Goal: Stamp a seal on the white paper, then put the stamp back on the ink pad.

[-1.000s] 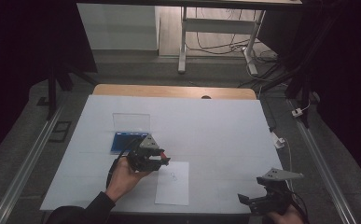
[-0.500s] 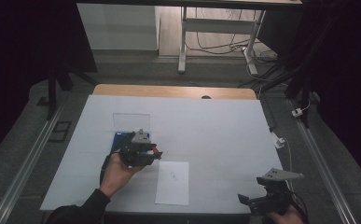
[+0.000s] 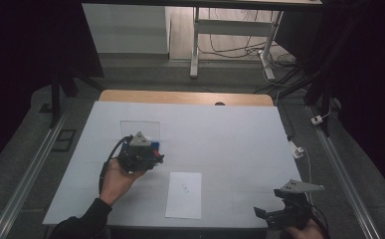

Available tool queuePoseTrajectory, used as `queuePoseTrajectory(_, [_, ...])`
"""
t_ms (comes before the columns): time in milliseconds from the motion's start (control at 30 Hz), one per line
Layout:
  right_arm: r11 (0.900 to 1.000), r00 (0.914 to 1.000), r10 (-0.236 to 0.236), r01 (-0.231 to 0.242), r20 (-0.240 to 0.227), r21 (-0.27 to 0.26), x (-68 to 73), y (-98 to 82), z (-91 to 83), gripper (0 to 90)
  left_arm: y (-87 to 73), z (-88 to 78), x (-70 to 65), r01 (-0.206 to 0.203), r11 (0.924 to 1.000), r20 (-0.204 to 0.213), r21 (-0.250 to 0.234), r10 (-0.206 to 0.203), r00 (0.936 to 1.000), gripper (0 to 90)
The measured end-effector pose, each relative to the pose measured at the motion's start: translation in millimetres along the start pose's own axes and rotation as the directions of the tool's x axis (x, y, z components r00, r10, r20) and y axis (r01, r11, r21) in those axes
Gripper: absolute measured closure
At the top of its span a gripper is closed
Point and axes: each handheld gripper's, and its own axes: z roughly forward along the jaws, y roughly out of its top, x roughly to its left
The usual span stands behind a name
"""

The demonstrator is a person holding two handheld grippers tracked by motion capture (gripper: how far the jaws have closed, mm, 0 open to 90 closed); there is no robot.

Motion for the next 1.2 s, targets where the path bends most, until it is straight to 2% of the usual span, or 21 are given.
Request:
queuePoseTrajectory(467, [1.0, 1.0, -0.001, 0.001, 0.0, 0.002, 0.7, 0.3, 0.3, 0.0, -4.9, -1.5, 19.8, 0.032, 0.9995, -0.057, 0.006, -0.031, 0.9979, 58.4])
queuePoseTrajectory(967, [1.0, 1.0, 0.002, -0.002, 0.003, 0.001, 0.7, 0.3, 0.3, 0.0, -13.2, 2.5, 46.7, 0.091, 0.9957, -0.118, 0.016, -0.088, 0.9891, 58.4])
queuePoseTrajectory(1200, [1.0, 1.0, 0.002, -0.002, 0.004, 0.001, 0.2, 0.1, 0.0, 0.0, -16.0, 6.5, 55.6, 0.104, 0.9944, -0.14, 0.02, -0.1, 0.9851, 58.4])
